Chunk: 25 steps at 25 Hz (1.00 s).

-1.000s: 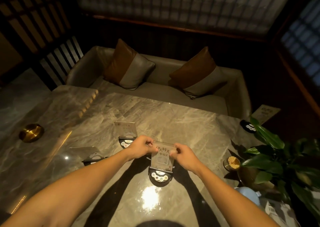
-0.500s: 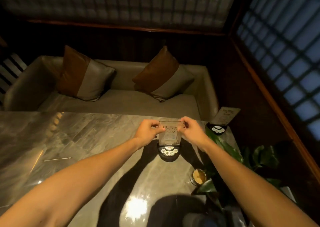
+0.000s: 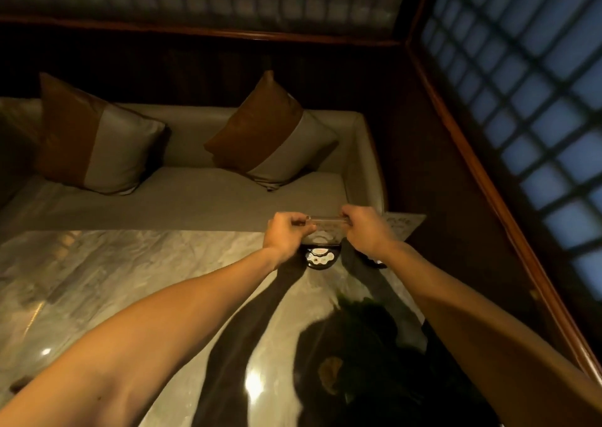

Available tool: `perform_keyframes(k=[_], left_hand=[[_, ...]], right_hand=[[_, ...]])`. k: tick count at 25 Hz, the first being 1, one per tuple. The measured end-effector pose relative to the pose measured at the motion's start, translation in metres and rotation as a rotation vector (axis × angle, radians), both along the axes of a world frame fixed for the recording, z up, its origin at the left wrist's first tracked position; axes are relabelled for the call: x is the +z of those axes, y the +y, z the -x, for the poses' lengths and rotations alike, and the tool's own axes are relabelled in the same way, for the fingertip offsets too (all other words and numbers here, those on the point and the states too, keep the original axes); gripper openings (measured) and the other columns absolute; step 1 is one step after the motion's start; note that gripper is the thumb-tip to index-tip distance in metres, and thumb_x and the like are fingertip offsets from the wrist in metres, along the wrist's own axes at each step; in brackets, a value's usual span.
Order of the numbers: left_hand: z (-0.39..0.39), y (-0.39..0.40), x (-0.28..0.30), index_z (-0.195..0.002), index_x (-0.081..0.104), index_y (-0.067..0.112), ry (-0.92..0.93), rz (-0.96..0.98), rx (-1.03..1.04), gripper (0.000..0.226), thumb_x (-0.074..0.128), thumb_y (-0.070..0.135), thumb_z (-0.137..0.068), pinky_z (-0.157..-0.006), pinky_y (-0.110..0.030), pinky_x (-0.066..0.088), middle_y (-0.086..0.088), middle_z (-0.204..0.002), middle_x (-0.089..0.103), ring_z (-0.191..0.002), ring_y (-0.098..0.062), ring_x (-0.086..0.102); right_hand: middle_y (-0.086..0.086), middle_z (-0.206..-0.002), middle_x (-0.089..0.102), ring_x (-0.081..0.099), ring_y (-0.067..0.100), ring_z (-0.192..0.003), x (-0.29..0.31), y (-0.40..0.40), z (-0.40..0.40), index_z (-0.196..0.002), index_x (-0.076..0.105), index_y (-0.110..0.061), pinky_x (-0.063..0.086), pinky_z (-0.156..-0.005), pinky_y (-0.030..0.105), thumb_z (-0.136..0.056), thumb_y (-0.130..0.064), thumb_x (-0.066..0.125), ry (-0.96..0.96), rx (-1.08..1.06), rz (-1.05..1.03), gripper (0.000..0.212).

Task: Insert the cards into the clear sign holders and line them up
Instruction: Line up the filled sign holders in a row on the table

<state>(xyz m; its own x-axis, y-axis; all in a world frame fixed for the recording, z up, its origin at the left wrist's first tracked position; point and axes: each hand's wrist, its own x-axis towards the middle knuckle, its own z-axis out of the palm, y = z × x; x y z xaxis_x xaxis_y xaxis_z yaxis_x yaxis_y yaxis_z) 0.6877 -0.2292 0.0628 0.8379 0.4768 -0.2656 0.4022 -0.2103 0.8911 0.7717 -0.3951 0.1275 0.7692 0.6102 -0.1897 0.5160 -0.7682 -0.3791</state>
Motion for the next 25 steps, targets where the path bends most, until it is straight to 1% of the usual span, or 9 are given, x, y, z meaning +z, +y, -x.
perform_keyframes(k=[2,5,8,10,12,15,19,22,25], left_hand=[[-0.015,-0.003,-0.009,-0.092,0.079,0.013,0.014,0.009,-0.016,0.013,0.079,0.023,-0.083,-0.083,-0.037,0.055,0.001,-0.087,0.076,-0.086,-0.016,0.07],[-0.029,-0.007,-0.017,-0.101,0.076,0.005,0.023,0.067,0.002,0.02,0.078,0.017,-0.085,-0.086,-0.034,0.056,-0.007,-0.096,0.076,-0.09,-0.019,0.07],[-0.036,-0.011,-0.018,-0.11,0.072,0.0,0.004,0.1,0.033,0.025,0.074,0.01,-0.088,-0.072,-0.012,0.053,-0.011,-0.101,0.073,-0.087,-0.016,0.066],[-0.037,-0.01,-0.017,-0.114,0.07,-0.001,0.018,0.123,0.009,0.026,0.071,0.007,-0.09,-0.065,-0.006,0.05,-0.013,-0.103,0.073,-0.087,-0.014,0.064],[-0.034,-0.007,-0.014,-0.118,0.068,-0.002,0.043,0.15,-0.039,0.028,0.07,0.006,-0.091,-0.066,-0.006,0.051,-0.013,-0.108,0.072,-0.091,-0.014,0.065],[-0.022,0.001,-0.006,-0.128,0.064,0.003,0.069,0.132,-0.121,0.04,0.072,0.01,-0.089,-0.074,-0.008,0.052,-0.01,-0.12,0.069,-0.104,-0.015,0.065],[0.013,0.022,0.02,-0.139,0.056,0.012,0.072,0.03,-0.183,0.064,0.081,0.027,-0.082,-0.101,-0.031,0.049,-0.004,-0.136,0.06,-0.123,-0.018,0.056],[0.055,0.056,0.049,-0.14,0.056,0.019,0.048,-0.029,-0.138,0.067,0.081,0.037,-0.08,-0.088,-0.019,0.049,-0.001,-0.14,0.058,-0.13,-0.019,0.052],[0.113,0.101,0.073,-0.138,0.058,0.023,0.027,-0.079,-0.057,0.068,0.081,0.044,-0.079,-0.101,-0.03,0.046,0.002,-0.14,0.059,-0.129,-0.019,0.053]], right_hand=[[0.014,-0.097,0.069,0.066,0.031,-0.089,-0.011,-0.004,-0.013,-0.102,0.066,-0.008,0.055,-0.078,0.045,-0.095,-0.006,0.056,0.001,0.0,0.003,0.012],[0.008,-0.096,0.068,0.066,0.025,-0.087,-0.024,-0.007,-0.023,-0.107,0.063,-0.013,0.056,-0.075,0.038,-0.097,-0.006,0.055,0.026,-0.027,-0.016,0.014],[0.004,-0.1,0.069,0.068,0.021,-0.088,-0.034,-0.007,-0.031,-0.112,0.061,-0.016,0.06,-0.078,0.037,-0.098,-0.009,0.056,0.047,-0.074,-0.041,0.016],[0.004,-0.105,0.069,0.068,0.02,-0.092,-0.037,-0.007,-0.033,-0.114,0.06,-0.018,0.062,-0.081,0.039,-0.098,-0.01,0.056,0.081,-0.096,-0.027,0.017],[0.005,-0.112,0.067,0.067,0.021,-0.098,-0.037,-0.006,-0.03,-0.117,0.059,-0.018,0.06,-0.085,0.039,-0.097,-0.01,0.058,0.091,-0.11,-0.026,0.022],[0.005,-0.128,0.058,0.057,0.022,-0.116,-0.026,0.002,-0.016,-0.134,0.054,-0.016,0.053,-0.096,0.037,-0.093,-0.011,0.065,0.022,-0.085,-0.033,0.043],[0.007,-0.142,0.053,0.047,0.028,-0.132,0.001,0.024,0.011,-0.143,0.048,-0.016,0.04,-0.109,0.044,-0.093,-0.023,0.063,-0.05,-0.034,-0.017,0.052],[0.01,-0.146,0.05,0.044,0.031,-0.136,0.023,0.049,0.038,-0.146,0.045,-0.017,0.037,-0.112,0.047,-0.092,-0.032,0.063,-0.1,0.007,-0.006,0.058],[0.007,-0.153,0.044,0.041,0.03,-0.139,0.044,0.085,0.078,-0.15,0.04,-0.02,0.04,-0.111,0.047,-0.092,-0.035,0.065,-0.014,0.026,-0.073,0.065]])
